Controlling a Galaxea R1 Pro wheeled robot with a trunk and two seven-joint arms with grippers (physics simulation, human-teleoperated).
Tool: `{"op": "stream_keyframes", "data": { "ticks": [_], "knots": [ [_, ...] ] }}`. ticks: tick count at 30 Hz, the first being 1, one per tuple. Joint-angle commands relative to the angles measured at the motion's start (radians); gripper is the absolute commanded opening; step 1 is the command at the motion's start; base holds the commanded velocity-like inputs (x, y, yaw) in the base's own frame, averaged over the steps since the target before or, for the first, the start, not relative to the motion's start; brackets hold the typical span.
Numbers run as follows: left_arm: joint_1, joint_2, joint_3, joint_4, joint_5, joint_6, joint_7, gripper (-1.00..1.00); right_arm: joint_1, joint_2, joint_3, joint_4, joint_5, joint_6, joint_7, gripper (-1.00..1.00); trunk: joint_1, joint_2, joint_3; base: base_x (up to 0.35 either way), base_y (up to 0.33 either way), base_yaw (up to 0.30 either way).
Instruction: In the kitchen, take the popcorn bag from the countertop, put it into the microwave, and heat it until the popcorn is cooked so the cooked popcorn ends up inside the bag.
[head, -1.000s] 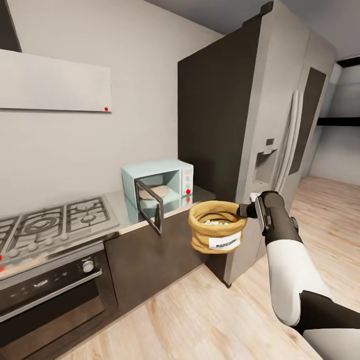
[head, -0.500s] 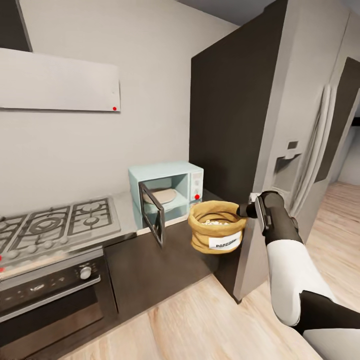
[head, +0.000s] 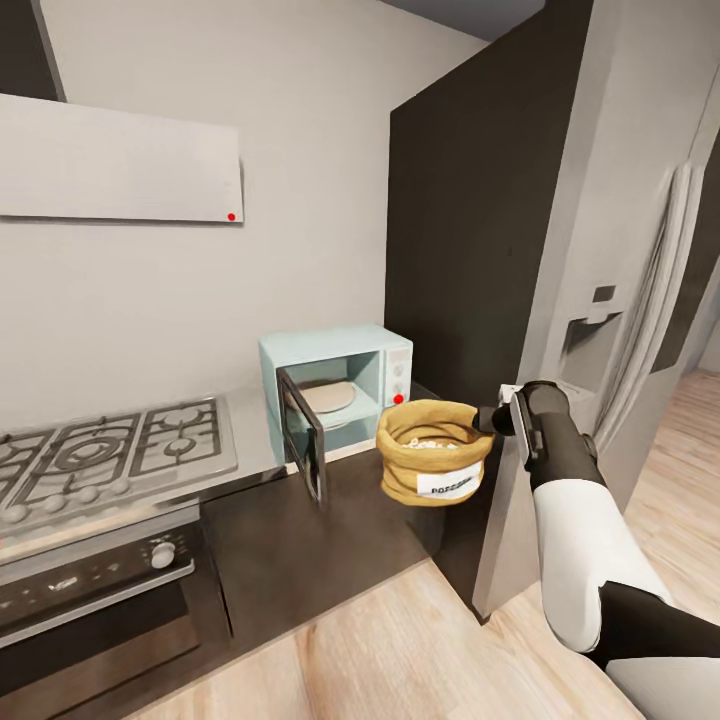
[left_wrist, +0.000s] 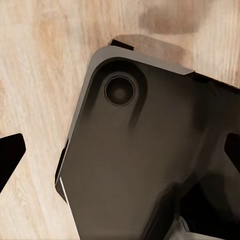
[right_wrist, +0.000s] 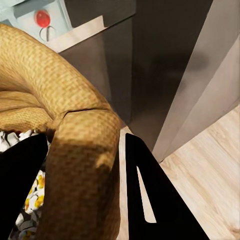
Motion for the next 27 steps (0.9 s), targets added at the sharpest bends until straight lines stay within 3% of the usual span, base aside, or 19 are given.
{"op": "stream_keyframes", "data": {
  "ticks": [1, 11, 27],
  "knots": [
    [0.0, 0.0, 0.001, -0.001, 0.002, -0.001, 0.0, 1.0, -0.001, 0.001, -0.004, -0.001, 0.011, 0.003, 0.011, -1.0, 0.0, -0.001, -0.001, 0.0, 0.0, 0.0],
    [0.0, -0.002, -0.006, -0.002, -0.004, -0.002, 0.0, 1.0, -0.002, 0.018, 0.004, -0.013, 0.009, 0.003, 0.013, -1.0, 0.0, -0.001, -0.001, 0.024, 0.0, 0.0],
    [0.0, 0.0, -0.002, -0.001, 0.002, -0.001, 0.0, 1.0, -0.001, 0.022, 0.004, -0.036, 0.004, 0.003, 0.013, -1.0, 0.0, -0.001, -0.001, 0.314, 0.0, 0.0]
  ]
}}
